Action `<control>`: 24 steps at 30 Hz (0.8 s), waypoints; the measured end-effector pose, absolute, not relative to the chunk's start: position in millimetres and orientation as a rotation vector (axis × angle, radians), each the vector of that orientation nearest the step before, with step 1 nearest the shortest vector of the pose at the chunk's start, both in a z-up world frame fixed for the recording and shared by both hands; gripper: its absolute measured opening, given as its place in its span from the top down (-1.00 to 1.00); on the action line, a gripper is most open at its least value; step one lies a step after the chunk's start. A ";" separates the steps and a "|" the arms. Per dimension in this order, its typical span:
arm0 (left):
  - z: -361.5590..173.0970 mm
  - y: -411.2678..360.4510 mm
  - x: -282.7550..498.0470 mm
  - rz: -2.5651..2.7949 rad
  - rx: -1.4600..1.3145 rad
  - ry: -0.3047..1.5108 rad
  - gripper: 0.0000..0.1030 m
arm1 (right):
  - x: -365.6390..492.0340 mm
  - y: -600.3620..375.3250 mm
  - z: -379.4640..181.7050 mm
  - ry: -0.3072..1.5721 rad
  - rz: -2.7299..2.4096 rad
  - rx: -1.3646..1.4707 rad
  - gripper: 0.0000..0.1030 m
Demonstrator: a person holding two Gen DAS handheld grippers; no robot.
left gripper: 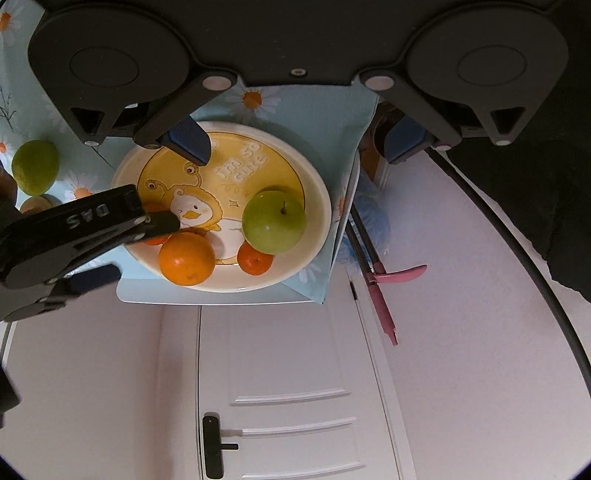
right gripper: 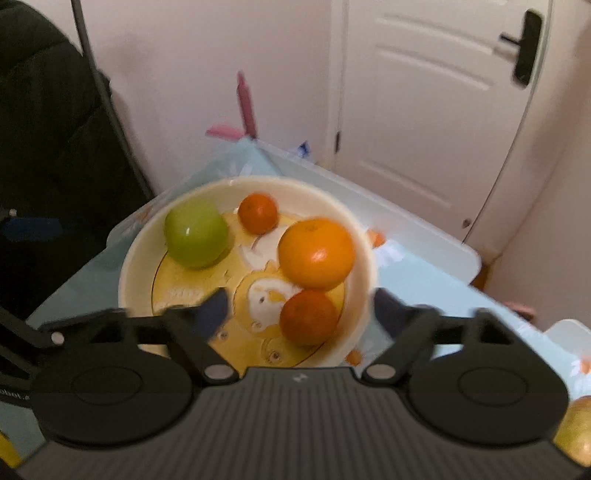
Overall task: Organize fruits
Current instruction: 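Lower the tangerine into the bowl and open the right gripper, then move both grippers away from the bowl back over the table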
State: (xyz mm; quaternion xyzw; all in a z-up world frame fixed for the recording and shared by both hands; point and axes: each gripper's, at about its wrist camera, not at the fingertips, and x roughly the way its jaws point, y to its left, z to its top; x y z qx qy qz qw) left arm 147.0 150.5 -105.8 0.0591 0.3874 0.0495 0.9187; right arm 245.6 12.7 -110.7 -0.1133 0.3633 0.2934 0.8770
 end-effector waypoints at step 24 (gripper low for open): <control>-62.7 142.8 119.8 0.038 0.131 0.715 -0.98 | 183.9 -34.1 -49.6 0.749 0.433 -0.028 -1.00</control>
